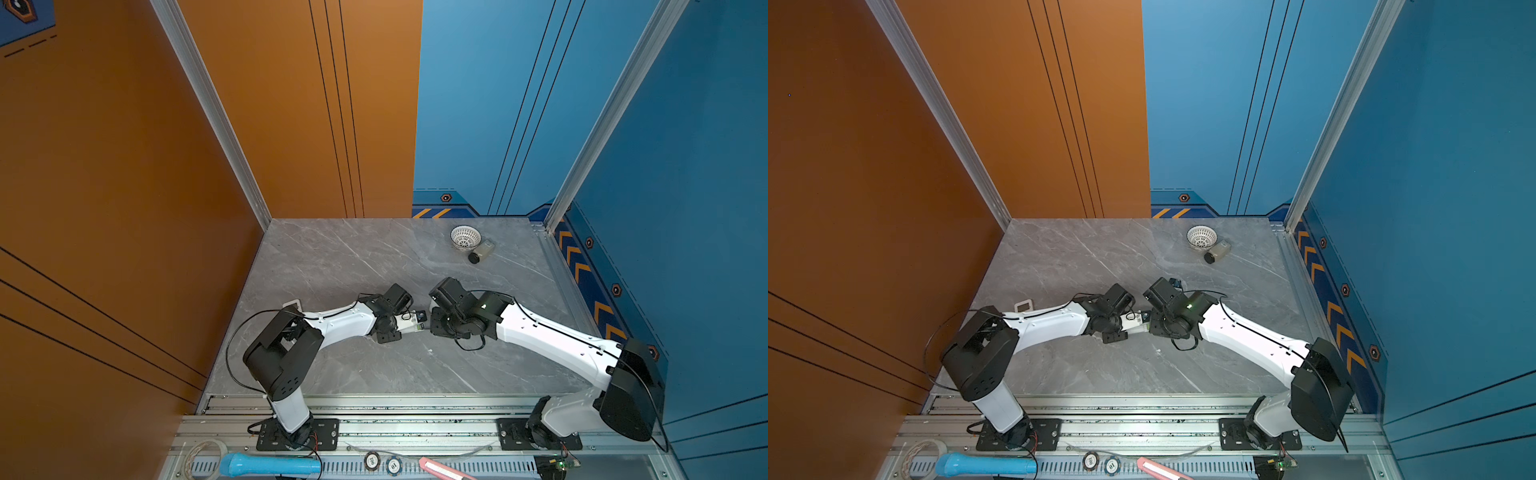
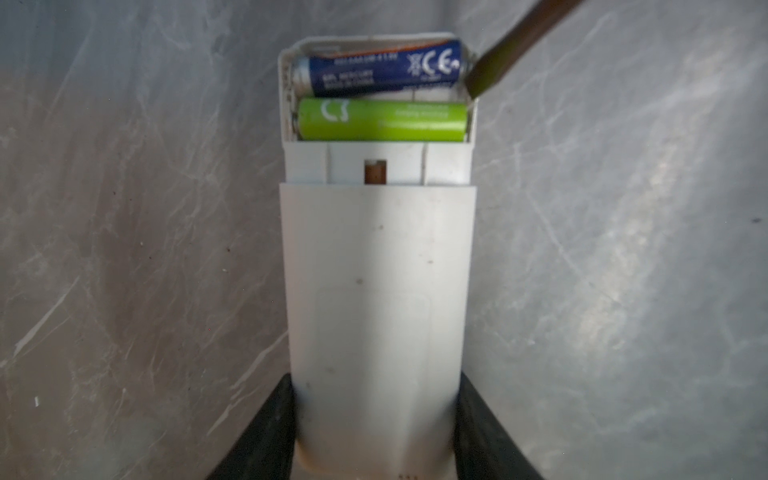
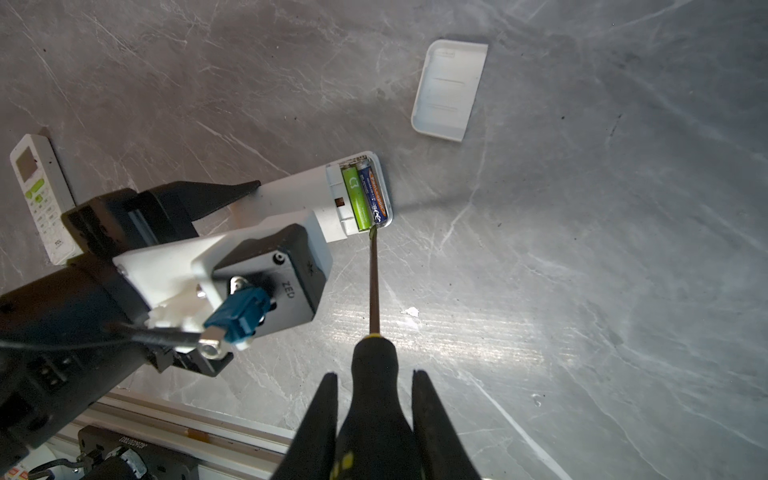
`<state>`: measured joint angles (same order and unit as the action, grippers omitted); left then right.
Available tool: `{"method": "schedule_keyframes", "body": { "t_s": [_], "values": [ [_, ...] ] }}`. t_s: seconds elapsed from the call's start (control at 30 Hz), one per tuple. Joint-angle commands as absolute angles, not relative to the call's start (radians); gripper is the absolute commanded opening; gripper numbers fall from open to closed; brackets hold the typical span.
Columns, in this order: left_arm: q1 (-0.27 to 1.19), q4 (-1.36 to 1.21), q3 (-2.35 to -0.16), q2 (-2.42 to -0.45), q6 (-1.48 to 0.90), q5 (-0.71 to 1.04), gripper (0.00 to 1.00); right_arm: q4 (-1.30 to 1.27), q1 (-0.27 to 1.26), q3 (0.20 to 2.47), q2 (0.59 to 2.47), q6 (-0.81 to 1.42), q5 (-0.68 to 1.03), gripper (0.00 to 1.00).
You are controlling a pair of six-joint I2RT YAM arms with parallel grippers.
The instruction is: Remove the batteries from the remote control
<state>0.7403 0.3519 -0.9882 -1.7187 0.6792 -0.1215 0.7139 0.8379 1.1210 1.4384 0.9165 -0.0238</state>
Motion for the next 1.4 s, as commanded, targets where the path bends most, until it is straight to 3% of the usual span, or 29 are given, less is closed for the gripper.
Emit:
{"method": "schedule_keyframes", "body": {
  "t_s": [0.0, 0.53, 1.0, 1.23, 1.37],
  "values": [
    [0.755, 0.406, -0.980, -1.747, 0.662, -0.118, 0.06, 0.674, 0.834, 1.096, 1.438, 0.922, -0.023, 0.00],
    [0.766, 0.387, -0.957, -1.730, 0.665, -0.143, 0.04, 0.661, 0.827, 1.086, 1.437, 0.854, 0.119, 0.00],
    [0.779, 0.299, -0.884, -1.683, 0.742, -0.089, 0.01, 0.573, 0.709, 1.062, 1.472, 0.644, 0.415, 0.00],
    [0.776, 0.276, -0.875, -1.683, 0.743, -0.060, 0.00, 0.422, 0.708, 0.943, 1.465, 0.635, 0.421, 0.00],
    [0.769, 0.297, -0.888, -1.689, 0.728, -0.032, 0.00, 0.314, 0.739, 0.854, 1.427, 0.702, 0.340, 0.00]
  ]
}}
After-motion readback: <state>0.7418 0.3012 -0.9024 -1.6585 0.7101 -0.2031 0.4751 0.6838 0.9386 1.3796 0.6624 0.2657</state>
